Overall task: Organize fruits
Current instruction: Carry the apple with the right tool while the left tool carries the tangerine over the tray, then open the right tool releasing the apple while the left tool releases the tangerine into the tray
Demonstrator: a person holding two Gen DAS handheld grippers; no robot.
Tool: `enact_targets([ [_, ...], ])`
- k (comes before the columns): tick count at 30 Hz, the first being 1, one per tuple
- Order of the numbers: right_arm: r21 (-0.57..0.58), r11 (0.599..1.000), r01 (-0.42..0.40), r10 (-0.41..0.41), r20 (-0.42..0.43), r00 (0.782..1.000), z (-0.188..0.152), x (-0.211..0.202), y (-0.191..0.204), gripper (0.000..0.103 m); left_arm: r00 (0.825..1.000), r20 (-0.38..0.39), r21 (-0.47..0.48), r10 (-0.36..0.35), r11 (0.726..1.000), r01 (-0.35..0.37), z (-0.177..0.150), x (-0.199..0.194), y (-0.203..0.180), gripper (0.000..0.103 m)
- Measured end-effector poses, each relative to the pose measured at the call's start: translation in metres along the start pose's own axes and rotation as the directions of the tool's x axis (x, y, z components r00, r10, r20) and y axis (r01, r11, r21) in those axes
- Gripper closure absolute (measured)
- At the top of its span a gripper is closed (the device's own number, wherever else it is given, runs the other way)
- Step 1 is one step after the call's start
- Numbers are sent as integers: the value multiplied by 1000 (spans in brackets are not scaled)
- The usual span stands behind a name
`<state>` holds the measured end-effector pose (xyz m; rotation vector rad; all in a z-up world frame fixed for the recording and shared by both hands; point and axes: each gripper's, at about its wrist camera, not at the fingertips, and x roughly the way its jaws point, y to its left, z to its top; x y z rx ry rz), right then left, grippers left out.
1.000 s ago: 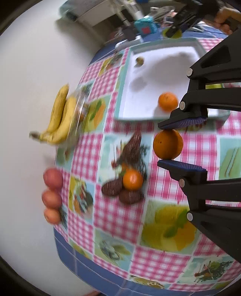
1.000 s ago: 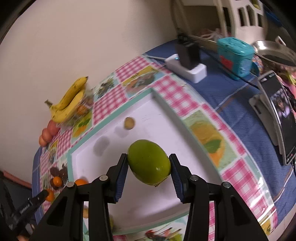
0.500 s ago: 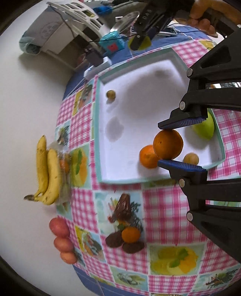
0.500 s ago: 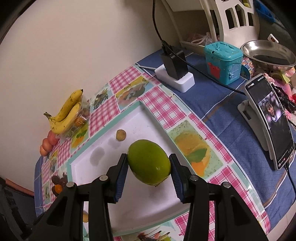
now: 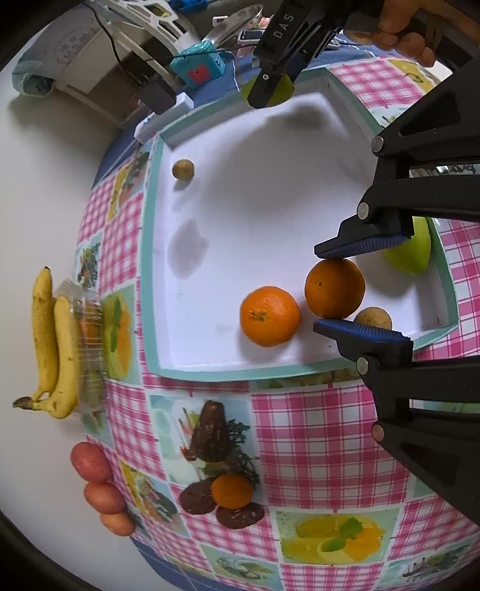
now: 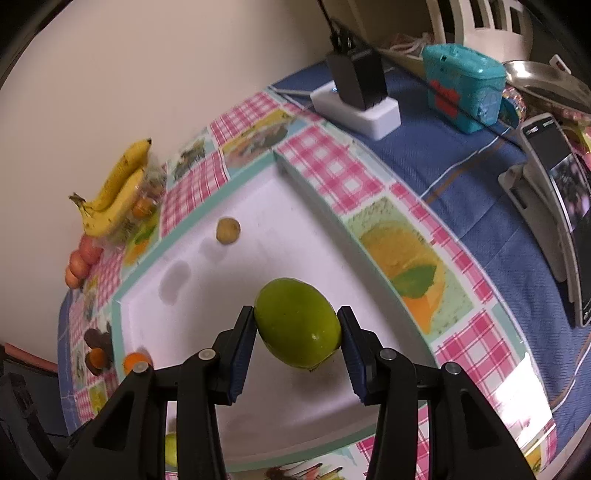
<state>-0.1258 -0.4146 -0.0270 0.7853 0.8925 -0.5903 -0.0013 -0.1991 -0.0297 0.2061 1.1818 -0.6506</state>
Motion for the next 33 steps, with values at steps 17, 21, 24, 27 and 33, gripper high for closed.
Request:
enact_targets([
  [17, -13, 998, 53, -54, -66, 996, -4, 16, 3, 56, 1000, -22, 3, 7, 1000, -7, 0, 5, 1, 64],
  [21, -28, 998, 60, -61, -48, 997, -1, 9, 6, 55, 1000, -17, 5, 4, 1000, -4, 1, 2, 0, 64],
  [24, -44, 997, 59, -60, -26, 998, 1, 1, 11, 55, 1000, -9, 0, -9, 1000, 9, 3, -4, 2, 64],
  [27, -69, 996, 58, -57, 4, 998, 3, -11, 18, 55, 1000, 9, -8, -20, 1000, 20, 6, -13, 3, 62],
  [33, -118, 991, 59, -56, 31, 998, 3, -24, 32, 55, 999, 36, -51, -30, 998, 32, 12, -28, 15, 60],
])
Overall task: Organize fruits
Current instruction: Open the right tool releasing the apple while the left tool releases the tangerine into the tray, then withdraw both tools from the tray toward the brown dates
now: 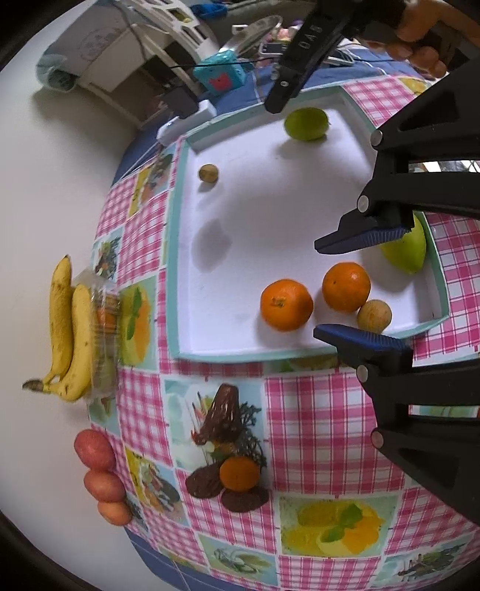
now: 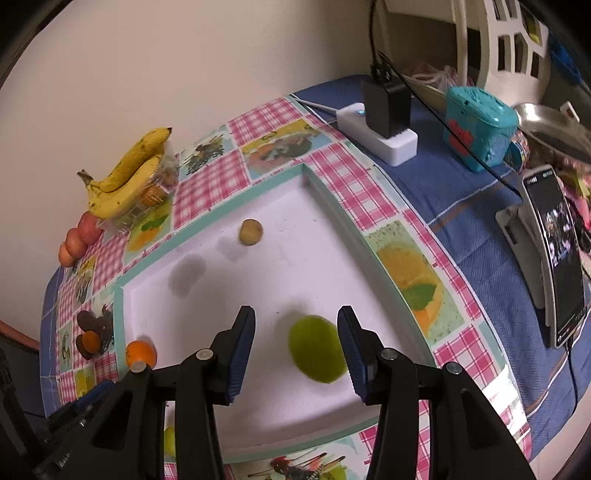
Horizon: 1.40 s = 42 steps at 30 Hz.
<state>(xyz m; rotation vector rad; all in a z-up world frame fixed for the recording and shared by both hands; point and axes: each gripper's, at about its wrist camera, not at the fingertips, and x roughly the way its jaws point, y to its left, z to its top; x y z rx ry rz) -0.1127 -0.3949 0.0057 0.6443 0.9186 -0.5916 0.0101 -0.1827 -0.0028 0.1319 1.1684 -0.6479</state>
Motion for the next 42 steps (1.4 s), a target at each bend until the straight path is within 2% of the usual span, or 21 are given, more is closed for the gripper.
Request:
enact_targets([
  [6, -21, 1000, 3, -3, -12, 1000, -3, 0, 5, 55, 999, 23, -69, 37, 997, -35, 7, -12, 26, 60],
  [11, -39, 999, 3, -4, -20, 1000, -5, 0, 11, 55, 995, 26, -166, 96, 982, -91, 10, -20, 58, 60],
  [15, -73, 997, -3, 1, -23, 1000, -7, 0, 21, 55, 987, 23, -238, 160, 960, -150, 11, -27, 86, 60],
  [22, -151, 988, -30, 25, -34, 999, -16, -1, 46, 55, 980, 20, -380, 200, 908, -178, 6, -41, 135, 60],
  [28, -216, 975, -56, 49, -38, 998, -24, -3, 69, 55, 973, 19, -436, 228, 878, -197, 1, -51, 161, 58],
  [30, -238, 970, -51, 43, -40, 998, -27, -2, 75, 52, 970, 12, -447, 241, 869, -210, 0, -52, 166, 43],
  [31, -249, 967, -47, 37, -42, 998, -28, -1, 77, 42, 968, 6, -448, 252, 866, -222, -1, -52, 167, 40],
  [32, -259, 965, -43, 33, -45, 998, -29, 1, 80, 39, 964, -2, -442, 267, 864, -240, -1, -51, 167, 35],
  [35, -291, 956, -40, 23, -61, 998, -33, 7, 85, 36, 954, -23, -424, 298, 862, -279, -2, -48, 167, 17],
  [37, -303, 952, -37, 16, -70, 997, -35, 11, 87, 23, 948, -37, -407, 316, 862, -303, -2, -45, 167, 14],
  [39, -310, 950, -38, 14, -81, 997, -37, 15, 88, 22, 941, -49, -392, 335, 860, -327, -3, -44, 166, 6],
  [42, -322, 946, -43, 14, -89, 996, -40, 19, 90, 21, 930, -53, -369, 364, 858, -357, -3, -43, 165, 1],
])
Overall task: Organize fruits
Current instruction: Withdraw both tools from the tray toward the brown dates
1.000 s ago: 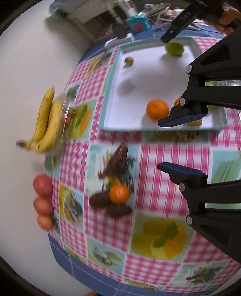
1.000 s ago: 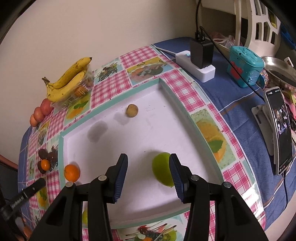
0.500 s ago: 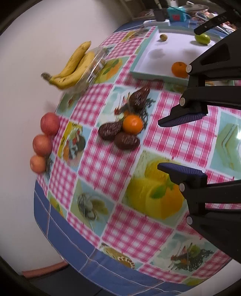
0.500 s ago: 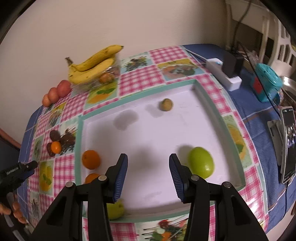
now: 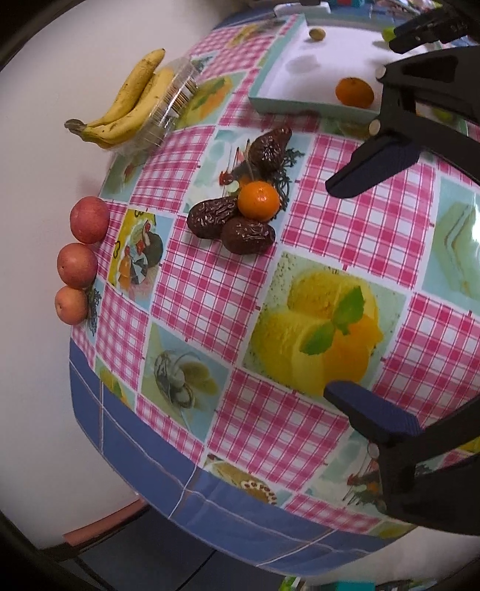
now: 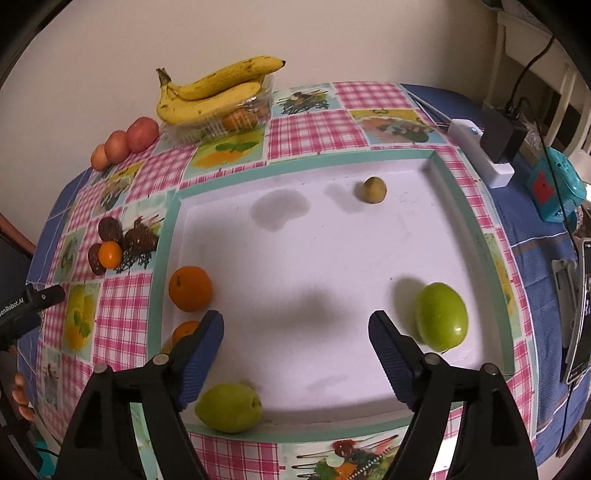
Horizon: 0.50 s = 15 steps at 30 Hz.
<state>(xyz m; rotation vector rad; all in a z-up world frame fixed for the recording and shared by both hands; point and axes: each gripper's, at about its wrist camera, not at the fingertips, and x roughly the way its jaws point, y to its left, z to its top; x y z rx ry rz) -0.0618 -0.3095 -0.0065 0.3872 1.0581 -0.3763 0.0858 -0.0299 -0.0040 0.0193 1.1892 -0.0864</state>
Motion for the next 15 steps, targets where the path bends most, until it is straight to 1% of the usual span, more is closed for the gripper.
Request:
enact_targets([
  [2, -11, 1000, 3, -3, -2, 1000, -1, 2, 2, 21, 1000, 4, 6, 7, 1000, -7, 0, -1, 0, 1],
  [6, -24, 1000, -9, 9, 16, 1000, -3, 3, 4, 10, 1000, 9, 10, 2, 1000, -2, 2, -2, -1, 1],
  [9, -46, 999, 2, 0, 33, 999, -3, 4, 8, 10, 1000, 15, 20, 3, 1000, -3, 3, -4, -2, 0],
  [12, -81, 996, 44, -40, 54, 998, -3, 5, 12, 10, 1000, 24, 31, 2, 1000, -3, 6, -4, -4, 0],
  [15, -87, 996, 26, -19, 74, 997, -2, 6, 14, 10, 1000, 30, 31, -6, 1000, 5, 10, -5, -3, 0],
])
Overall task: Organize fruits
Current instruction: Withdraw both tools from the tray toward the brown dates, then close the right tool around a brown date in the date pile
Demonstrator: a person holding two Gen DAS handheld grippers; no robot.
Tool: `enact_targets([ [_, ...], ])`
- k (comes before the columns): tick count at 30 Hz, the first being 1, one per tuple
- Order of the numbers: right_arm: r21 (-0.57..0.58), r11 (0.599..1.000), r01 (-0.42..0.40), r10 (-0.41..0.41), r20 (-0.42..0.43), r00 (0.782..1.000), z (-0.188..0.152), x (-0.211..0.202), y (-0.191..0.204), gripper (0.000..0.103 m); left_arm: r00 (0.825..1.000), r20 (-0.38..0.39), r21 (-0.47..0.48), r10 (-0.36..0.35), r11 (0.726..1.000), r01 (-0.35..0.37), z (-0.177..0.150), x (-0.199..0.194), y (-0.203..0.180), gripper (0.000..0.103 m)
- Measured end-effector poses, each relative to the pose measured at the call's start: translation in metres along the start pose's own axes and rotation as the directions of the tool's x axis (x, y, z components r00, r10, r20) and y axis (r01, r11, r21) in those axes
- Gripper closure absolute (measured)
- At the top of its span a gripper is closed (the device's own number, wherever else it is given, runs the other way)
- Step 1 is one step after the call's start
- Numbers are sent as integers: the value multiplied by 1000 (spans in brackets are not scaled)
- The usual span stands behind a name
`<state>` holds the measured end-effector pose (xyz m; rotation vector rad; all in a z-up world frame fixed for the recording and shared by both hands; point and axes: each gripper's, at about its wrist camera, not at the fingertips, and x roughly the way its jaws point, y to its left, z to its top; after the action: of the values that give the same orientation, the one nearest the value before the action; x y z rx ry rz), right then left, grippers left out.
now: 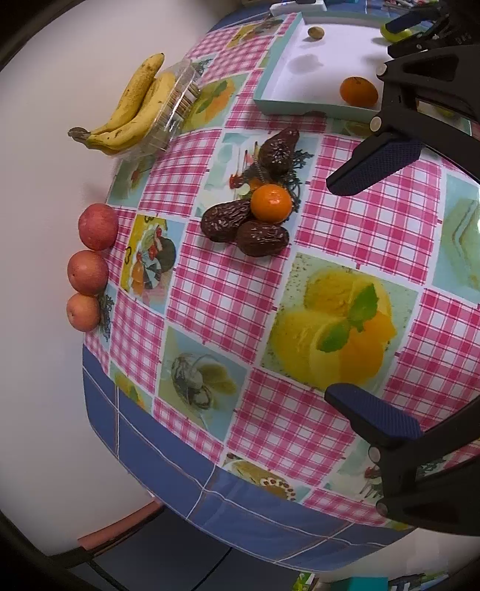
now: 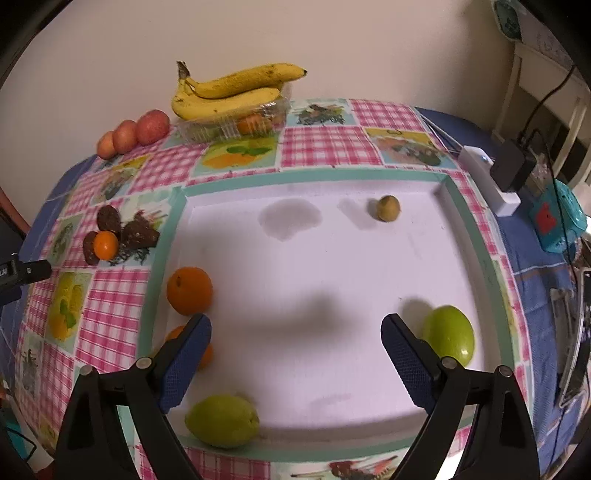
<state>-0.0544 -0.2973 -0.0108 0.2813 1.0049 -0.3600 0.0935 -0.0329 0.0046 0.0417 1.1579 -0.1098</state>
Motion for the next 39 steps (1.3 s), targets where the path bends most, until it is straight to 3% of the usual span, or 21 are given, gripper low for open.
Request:
enact_targets([
  [7, -56, 998, 20, -17, 46, 999, 2, 1, 10, 10, 1000, 21, -1, -17, 1000, 17, 12, 0, 4, 0],
  [11, -30, 1000, 8, -6, 61, 998, 8, -1, 12, 9, 999, 13, -23, -40, 999, 41, 19, 4, 9, 0],
  [21, -19, 997, -76, 77, 67, 995, 43, 6, 44, 9, 996, 85, -57, 19, 998, -14, 50, 4, 30, 0],
  [25, -31, 993, -111, 113, 82, 990, 58, 8, 60, 9, 994, 110, -76, 4, 997, 4, 61, 5, 34, 0],
  [35, -110, 980, -163, 176, 115, 978, 85, 14, 96, 9, 969, 246, -102, -17, 994, 43, 85, 6, 34, 0],
  [39, -110, 983, -149, 159, 88, 983, 90, 27, 101, 9, 969, 247, -117, -27, 992, 57, 93, 13, 38, 0],
])
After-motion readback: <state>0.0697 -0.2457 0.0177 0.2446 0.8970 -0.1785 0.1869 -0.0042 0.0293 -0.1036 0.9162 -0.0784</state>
